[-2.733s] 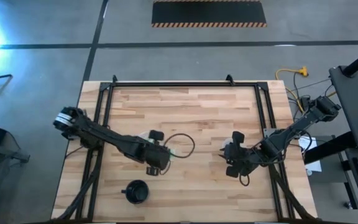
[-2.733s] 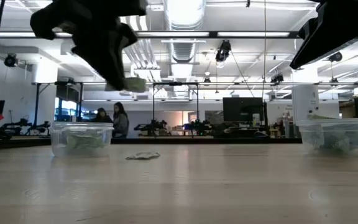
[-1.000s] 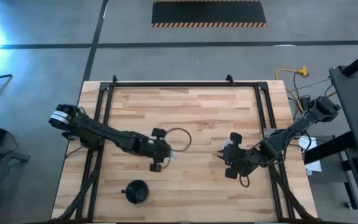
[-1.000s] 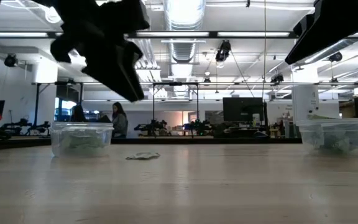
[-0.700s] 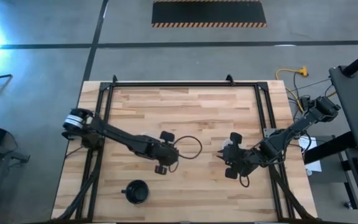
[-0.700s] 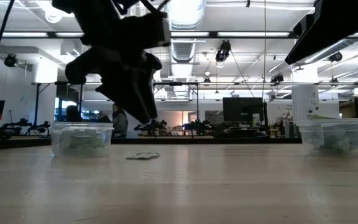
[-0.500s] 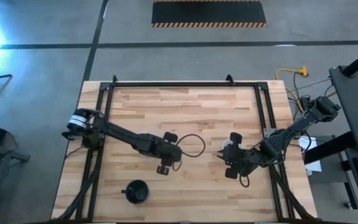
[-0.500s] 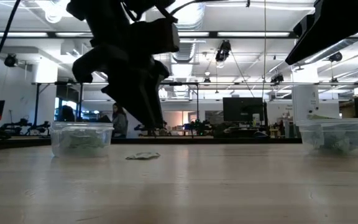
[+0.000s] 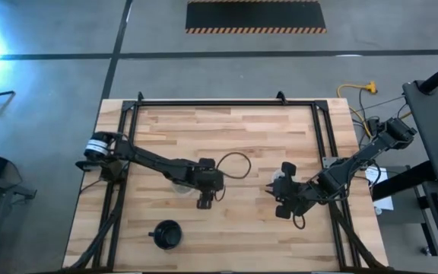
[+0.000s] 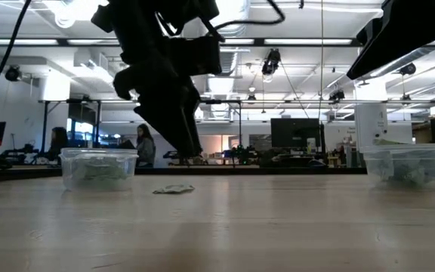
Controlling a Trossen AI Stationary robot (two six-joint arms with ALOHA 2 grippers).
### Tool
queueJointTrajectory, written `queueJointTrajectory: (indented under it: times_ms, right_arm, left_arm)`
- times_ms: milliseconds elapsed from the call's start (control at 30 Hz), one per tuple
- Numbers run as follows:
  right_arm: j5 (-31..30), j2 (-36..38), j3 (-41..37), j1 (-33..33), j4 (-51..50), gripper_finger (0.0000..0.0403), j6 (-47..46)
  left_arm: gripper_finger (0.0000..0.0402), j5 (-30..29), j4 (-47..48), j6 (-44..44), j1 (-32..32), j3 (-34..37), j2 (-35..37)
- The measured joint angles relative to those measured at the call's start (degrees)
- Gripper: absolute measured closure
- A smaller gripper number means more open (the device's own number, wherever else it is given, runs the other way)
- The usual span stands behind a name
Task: Pick and place Stevia / Truvia into bins
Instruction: Put the stevia packet into the oval transparent container
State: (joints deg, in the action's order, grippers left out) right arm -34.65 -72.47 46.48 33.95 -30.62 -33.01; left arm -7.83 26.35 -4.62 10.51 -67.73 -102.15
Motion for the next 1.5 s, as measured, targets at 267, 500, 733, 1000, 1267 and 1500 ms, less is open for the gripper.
queueJointTrajectory:
  times_ms: [267,500,733,1000,1267,1500]
  right_arm:
    - [0.0,0.0,0.0,0.0,0.0,0.0333,0.0]
    - [0.0,0.0,0.0,0.0,0.1,0.0326,0.0]
    - [0.0,0.0,0.0,0.0,0.0,0.0334,0.0]
    - [0.0,0.0,-0.1,0.0,0.0,0.0328,0.0]
    - [0.0,0.0,-0.2,0.0,0.0,0.0331,0.0]
    - [0.0,0.0,-0.2,0.0,0.0,0.0332,0.0]
  left_arm:
    - [0.0148,1.8,0.2,-7.1,-1.5,0.4,0.0]
    - [0.0147,3.4,2.2,-8.8,-2.6,0.2,-2.2]
    - [0.0147,4.7,3.1,-8.7,-2.7,0.2,-4.3]
    - [0.0147,9.0,3.1,-8.0,-2.9,0.2,-4.7]
    - [0.0147,12.7,2.3,4.4,-1.0,0.2,-5.0]
    - [0.0147,11.7,2.7,9.5,0.2,-2.1,-5.0]
